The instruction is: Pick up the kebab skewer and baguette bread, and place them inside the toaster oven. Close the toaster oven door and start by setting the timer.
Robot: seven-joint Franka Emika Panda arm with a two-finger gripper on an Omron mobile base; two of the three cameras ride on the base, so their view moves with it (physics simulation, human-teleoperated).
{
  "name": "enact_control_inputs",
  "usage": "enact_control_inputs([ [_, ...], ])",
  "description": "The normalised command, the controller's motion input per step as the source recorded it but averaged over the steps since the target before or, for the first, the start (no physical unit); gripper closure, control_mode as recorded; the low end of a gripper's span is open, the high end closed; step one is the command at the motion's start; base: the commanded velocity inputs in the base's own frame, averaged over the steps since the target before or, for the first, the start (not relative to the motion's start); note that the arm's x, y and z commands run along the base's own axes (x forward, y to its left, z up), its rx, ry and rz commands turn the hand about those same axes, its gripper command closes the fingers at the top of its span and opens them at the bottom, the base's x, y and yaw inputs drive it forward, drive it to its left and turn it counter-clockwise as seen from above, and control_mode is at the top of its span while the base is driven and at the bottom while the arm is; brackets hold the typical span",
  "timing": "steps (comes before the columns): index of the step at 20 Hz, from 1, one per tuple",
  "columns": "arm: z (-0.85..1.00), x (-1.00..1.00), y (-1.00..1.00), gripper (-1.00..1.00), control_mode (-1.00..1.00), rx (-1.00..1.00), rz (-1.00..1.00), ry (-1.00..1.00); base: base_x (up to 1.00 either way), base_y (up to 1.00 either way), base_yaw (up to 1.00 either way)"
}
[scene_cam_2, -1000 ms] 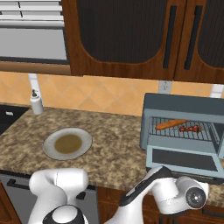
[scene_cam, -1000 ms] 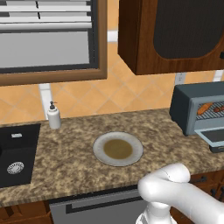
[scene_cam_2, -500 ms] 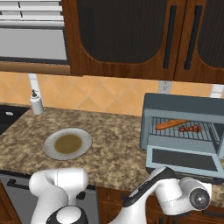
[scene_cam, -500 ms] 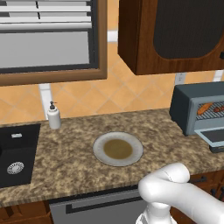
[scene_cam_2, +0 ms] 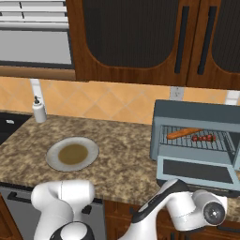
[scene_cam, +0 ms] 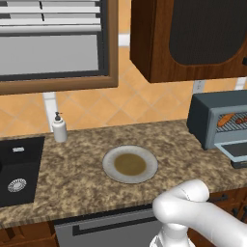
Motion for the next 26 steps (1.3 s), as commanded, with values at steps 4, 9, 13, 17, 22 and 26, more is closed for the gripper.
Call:
enact_control_inputs([
  [4, 0.08, 0.29, 0.04, -1.00, -1.00, 0.00, 0.00, 0.00, 0.00, 0.00, 0.00],
  [9, 0.20, 0.31, 0.00, -1.00, -1.00, 0.00, 0.00, -0.01, 0.00, 0.00, 0.00],
  [13, 0.31, 0.27, 0.01, -1.00, -1.00, 0.00, 0.00, -0.07, 0.00, 0.00, 0.00],
  [17, 0.34, 0.22, 0.01, -1.00, -1.00, 0.00, 0.00, -0.08, 0.00, 0.00, 0.00],
  [22, 0.38, 0.31, 0.00, -1.00, -1.00, 0.00, 0.00, -0.09, 0.00, 0.00, 0.00],
  [26, 0.39, 0.35, 0.00, -1.00, -1.00, 0.00, 0.00, -0.09, 0.00, 0.00, 0.00],
])
